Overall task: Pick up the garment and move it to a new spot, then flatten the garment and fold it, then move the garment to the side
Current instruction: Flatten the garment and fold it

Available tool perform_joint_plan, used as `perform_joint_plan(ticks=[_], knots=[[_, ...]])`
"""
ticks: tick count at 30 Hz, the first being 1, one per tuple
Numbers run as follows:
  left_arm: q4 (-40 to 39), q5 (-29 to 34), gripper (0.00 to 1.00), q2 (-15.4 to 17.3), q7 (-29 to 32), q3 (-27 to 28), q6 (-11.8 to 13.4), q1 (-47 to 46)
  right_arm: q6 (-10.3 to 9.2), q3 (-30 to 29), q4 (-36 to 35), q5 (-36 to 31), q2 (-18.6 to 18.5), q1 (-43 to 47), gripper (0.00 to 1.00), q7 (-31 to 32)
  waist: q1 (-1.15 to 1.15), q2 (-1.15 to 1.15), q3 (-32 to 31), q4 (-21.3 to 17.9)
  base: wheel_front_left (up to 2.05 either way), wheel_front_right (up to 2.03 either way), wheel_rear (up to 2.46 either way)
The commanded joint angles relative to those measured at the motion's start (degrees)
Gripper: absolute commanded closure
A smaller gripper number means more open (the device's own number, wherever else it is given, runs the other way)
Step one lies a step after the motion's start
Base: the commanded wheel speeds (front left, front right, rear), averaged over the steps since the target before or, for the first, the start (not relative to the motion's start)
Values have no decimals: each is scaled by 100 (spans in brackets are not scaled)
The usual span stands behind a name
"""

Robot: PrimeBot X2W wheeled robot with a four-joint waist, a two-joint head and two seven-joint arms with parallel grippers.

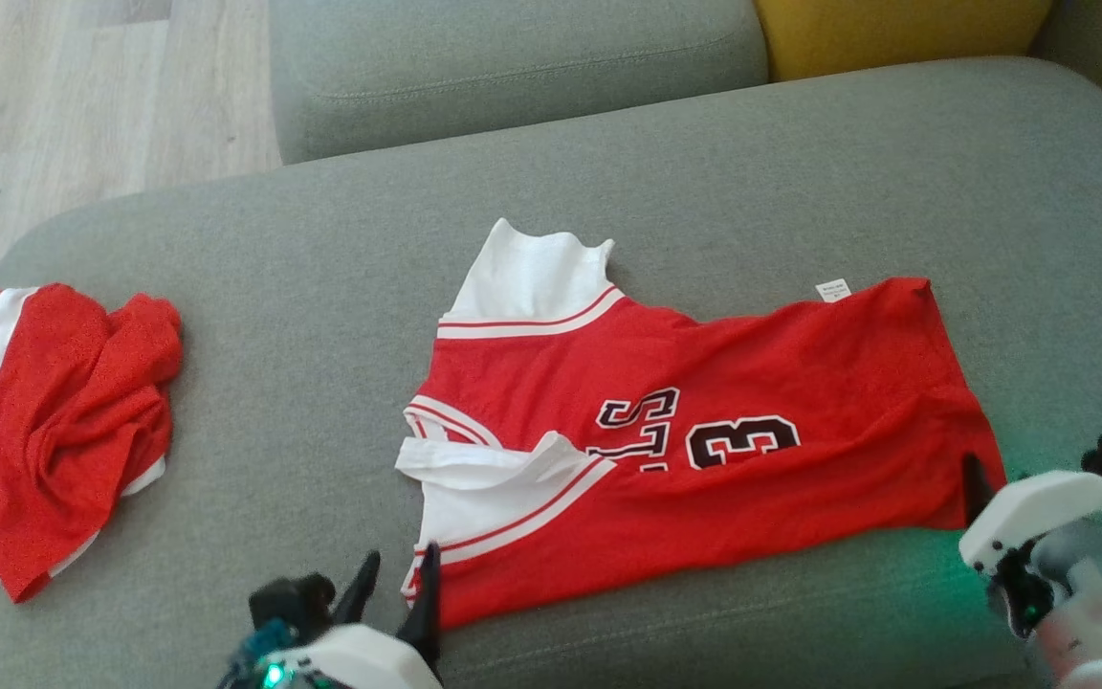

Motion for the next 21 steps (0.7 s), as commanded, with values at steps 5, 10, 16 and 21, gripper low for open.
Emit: perform_joint_plan(ticks=[5, 10, 16, 21], knots=[[-897, 125, 0, 29, -36, 669, 109, -268, -2, 355, -685, -489, 94, -359, 0, -499, 0, 0, 20, -77, 0, 0, 0], [-1489, 328, 0, 29, -36, 1110, 39, -490, -2, 602, -1748, -882, 324, -354, 0, -643, 0, 0, 141, -232, 0, 0, 0], [-1087, 666, 0, 245, 92, 1111, -112, -1467, -2, 1038, -3260, -1143, 645, -282, 0, -377, 0, 0, 681, -533, 0, 0, 0], [-373, 947, 0, 519, 568, 947, -224, -2657, -2, 1428, -4563, -1144, 756, -140, 0, 187, 0, 0, 1309, -794, 0, 0, 0]])
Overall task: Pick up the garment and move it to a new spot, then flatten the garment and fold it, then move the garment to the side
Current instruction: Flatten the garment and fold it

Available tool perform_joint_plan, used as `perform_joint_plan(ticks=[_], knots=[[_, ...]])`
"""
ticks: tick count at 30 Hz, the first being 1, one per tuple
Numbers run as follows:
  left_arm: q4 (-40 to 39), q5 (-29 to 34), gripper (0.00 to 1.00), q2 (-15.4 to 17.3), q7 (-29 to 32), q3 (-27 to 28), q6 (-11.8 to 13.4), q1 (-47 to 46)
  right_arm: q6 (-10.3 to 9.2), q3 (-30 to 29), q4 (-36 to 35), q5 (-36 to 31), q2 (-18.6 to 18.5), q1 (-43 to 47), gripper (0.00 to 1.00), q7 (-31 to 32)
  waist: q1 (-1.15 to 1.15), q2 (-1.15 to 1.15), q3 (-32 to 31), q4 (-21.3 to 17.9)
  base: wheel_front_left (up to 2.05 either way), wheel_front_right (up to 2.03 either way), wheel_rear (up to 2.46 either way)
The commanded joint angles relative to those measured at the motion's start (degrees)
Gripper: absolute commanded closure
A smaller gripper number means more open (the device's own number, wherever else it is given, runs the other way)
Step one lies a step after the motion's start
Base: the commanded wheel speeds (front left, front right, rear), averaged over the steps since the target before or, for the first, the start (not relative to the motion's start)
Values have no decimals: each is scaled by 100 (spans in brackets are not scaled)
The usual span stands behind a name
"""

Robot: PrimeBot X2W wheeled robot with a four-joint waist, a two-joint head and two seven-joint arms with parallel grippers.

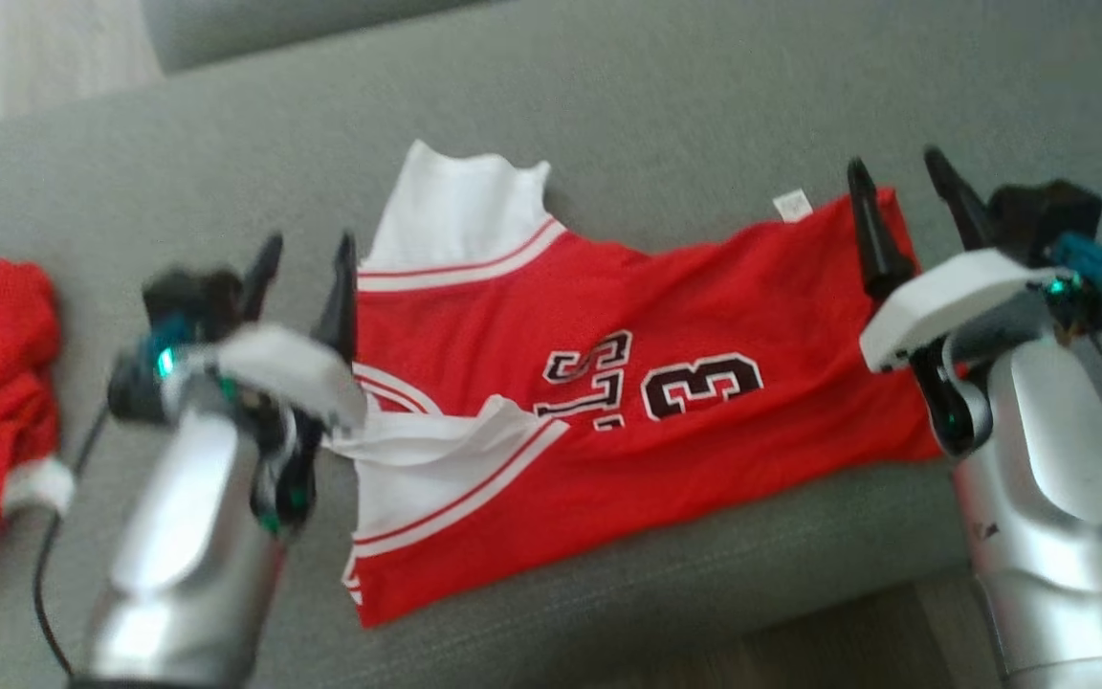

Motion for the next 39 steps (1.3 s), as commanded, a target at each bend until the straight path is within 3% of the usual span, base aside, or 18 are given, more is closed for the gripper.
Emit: perform_joint_plan(ticks=[1, 11, 23, 25, 29, 33, 39], knots=[[-121, 49, 0, 149, 7, 139, -15, -258, -2, 127, -248, -31, 64, -24, 0, 24, 0, 0, 397, -249, 0, 0, 0], [1532, 601, 0, 470, 296, -220, -148, -2163, -2, 511, -1992, 184, 87, 387, 0, 658, 0, 0, 1288, -676, 0, 0, 0], [3112, 846, 0, 517, 67, -485, -218, -3260, -2, 598, -2526, 333, 88, 654, 0, 784, 0, 0, 1557, -953, 0, 0, 0], [3323, 783, 100, 467, 108, -501, -368, -3334, -2, 597, -2539, 323, 88, 672, 0, 788, 0, 0, 1572, -958, 0, 0, 0], [3496, 685, 100, 353, -152, -516, -508, -3397, -2, 390, -2468, 278, 88, 663, 0, 819, 0, 0, 1550, -838, 0, 0, 0], [3427, 451, 100, 250, -528, -314, -463, -3312, -2, 127, -2242, 120, 88, 536, 0, 873, 0, 0, 1448, -590, 0, 0, 0], [2273, 296, 100, 195, -676, -3, -294, -2898, -2, -292, -1724, -359, 50, 118, 0, 1127, 0, 0, 1369, -26, 0, 0, 0]])
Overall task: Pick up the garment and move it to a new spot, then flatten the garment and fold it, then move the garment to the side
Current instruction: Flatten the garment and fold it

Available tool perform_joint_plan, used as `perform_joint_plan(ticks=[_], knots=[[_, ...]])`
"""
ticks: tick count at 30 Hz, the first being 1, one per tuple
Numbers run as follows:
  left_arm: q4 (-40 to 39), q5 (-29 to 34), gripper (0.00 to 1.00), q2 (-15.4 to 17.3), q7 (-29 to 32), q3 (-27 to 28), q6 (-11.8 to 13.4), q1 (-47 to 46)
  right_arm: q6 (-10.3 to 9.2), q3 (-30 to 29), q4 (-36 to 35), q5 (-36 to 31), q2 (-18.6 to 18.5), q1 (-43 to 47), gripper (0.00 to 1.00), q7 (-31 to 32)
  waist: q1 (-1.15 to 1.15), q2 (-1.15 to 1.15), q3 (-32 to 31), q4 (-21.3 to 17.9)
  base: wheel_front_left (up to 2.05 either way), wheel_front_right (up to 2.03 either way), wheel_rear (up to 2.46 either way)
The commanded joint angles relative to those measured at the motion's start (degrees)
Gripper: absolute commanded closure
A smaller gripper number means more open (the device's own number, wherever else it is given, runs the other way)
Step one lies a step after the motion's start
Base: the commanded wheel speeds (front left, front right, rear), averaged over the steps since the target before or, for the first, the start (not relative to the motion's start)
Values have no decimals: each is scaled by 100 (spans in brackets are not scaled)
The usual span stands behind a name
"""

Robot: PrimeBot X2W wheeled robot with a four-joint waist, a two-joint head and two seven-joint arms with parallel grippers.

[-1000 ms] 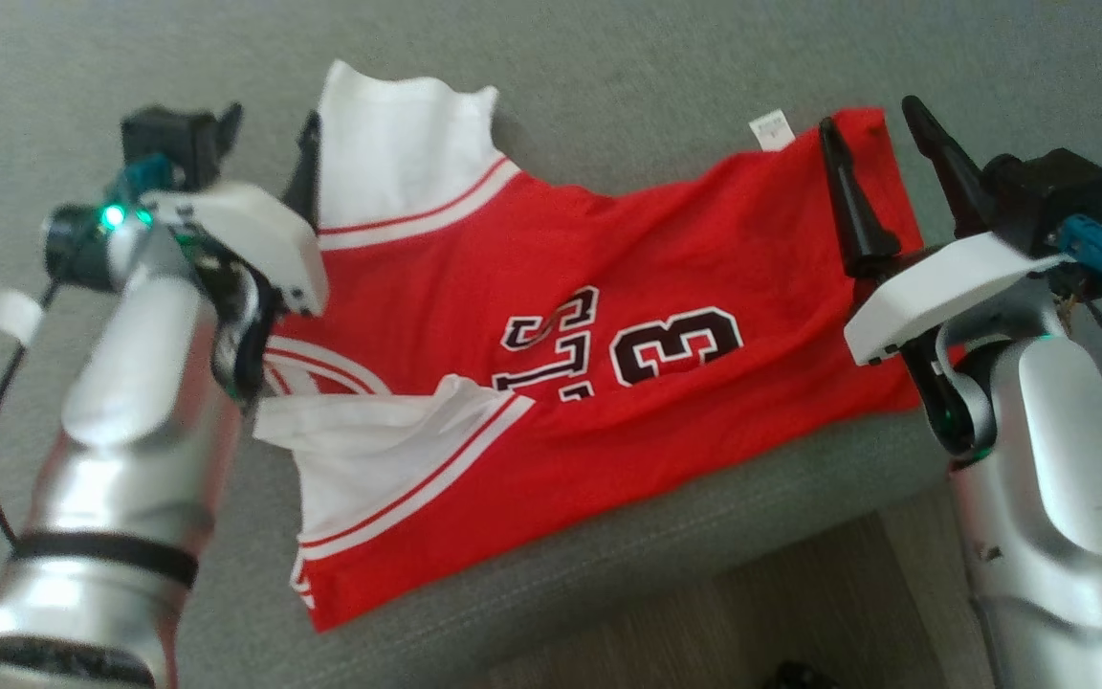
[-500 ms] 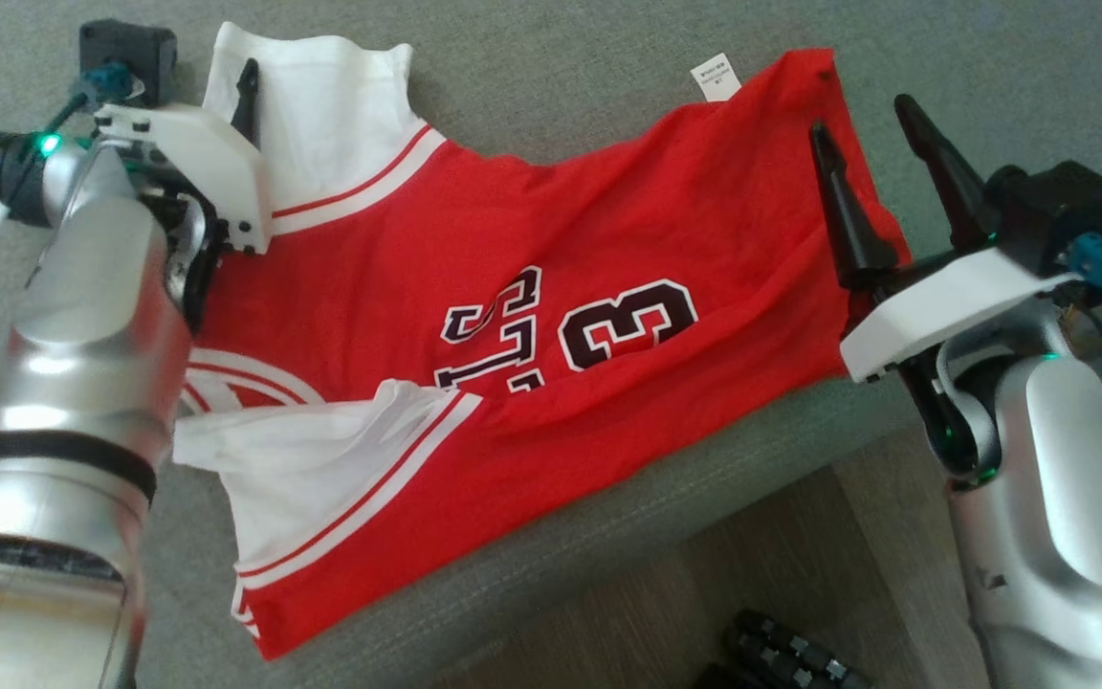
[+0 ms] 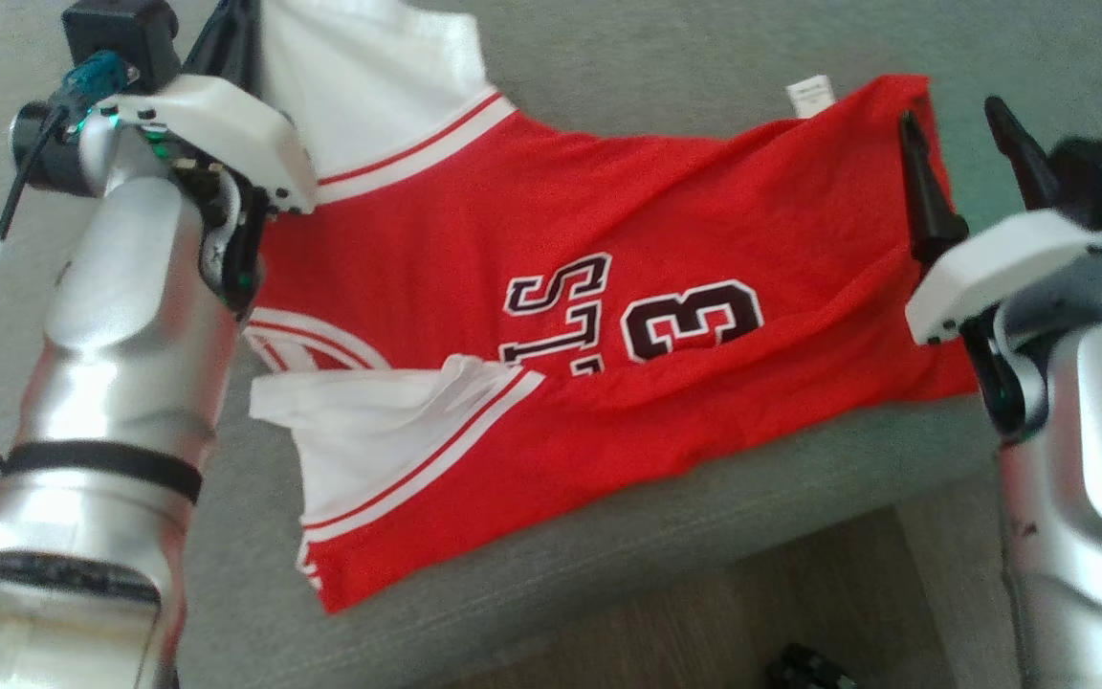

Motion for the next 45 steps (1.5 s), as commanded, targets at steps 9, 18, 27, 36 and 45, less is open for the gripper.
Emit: perform_joint_plan(ticks=[9, 18, 27, 36, 45], knots=[[-1808, -8, 100, 130, -70, 278, -70, 1068, -2, 422, 1207, -321, -930, -943, 0, 270, 0, 0, -37, 791, 0, 0, 0], [-2288, 25, 100, 10, -70, 246, -68, 1469, -2, 457, 2459, -273, -1383, -1715, 0, 461, 0, 0, 39, 1013, 0, 0, 0], [-2399, 74, 100, -12, -71, 225, -59, 1441, -2, 646, 3285, -237, -1427, -2165, 0, 405, 0, 0, 176, 1014, 0, 0, 0], [-2413, 102, 100, -5, -71, 198, -25, 1329, -2, 877, 3978, -61, -1411, -2427, 100, 340, 0, 0, 265, 1055, 0, 0, 0], [-2348, 98, 100, 36, -71, 270, 65, 1331, -2, 781, 4338, -126, -1598, -2525, 100, -16, 0, 0, 104, 1013, 0, 0, 0]])
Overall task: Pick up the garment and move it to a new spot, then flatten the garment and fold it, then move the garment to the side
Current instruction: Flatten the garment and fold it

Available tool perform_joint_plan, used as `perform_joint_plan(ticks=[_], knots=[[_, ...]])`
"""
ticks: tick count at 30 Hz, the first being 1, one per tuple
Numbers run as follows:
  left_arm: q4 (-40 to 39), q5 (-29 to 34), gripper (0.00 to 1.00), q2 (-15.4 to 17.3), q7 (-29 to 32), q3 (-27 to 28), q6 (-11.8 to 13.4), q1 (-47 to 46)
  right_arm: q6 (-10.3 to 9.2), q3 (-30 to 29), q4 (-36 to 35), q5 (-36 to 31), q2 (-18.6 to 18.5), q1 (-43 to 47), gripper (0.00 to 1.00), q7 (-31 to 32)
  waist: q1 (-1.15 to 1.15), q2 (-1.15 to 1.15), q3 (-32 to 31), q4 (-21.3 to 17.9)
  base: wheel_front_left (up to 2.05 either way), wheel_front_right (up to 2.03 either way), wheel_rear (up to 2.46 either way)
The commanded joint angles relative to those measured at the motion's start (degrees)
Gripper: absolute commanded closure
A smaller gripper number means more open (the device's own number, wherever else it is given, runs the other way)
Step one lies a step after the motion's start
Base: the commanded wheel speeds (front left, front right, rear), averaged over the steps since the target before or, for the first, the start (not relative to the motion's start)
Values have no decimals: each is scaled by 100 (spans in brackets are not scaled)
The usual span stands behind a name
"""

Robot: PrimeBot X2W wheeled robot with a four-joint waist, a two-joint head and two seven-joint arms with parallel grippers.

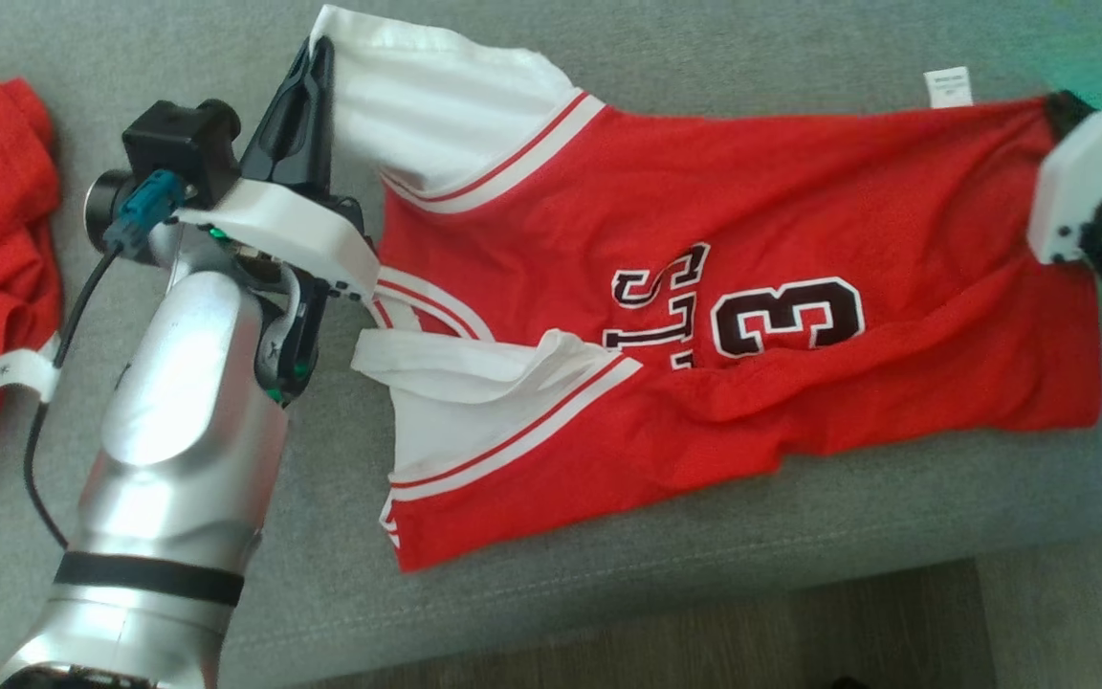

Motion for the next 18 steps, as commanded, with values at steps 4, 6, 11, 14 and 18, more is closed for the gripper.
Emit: perform_joint_plan(ticks=[4, 6, 11, 14, 18], knots=[[-138, 71, 100, 198, -52, 202, 62, -198, -3, -358, -15, -328, -136, -89, 100, -367, 0, 0, -118, -89, 0, 0, 0], [-160, 104, 100, 201, -52, 211, 73, -231, -3, -529, 0, -453, -90, -122, 100, -501, 0, 0, -140, -111, 0, 0, 0], [-353, 231, 100, 230, -52, 377, 239, -296, -3, -869, -9, -659, 68, -188, 100, -975, 0, 0, -169, -150, 0, 0, 0], [-560, 288, 100, 226, -52, 536, 353, -247, -3, -970, 10, -708, 191, -188, 100, -1247, 0, 0, -200, -153, 0, 0, 0], [-797, 372, 100, 204, -52, 649, 363, -57, -3, -1066, 47, -710, 260, -136, 100, -1626, 0, 0, -294, -126, 0, 0, 0]])
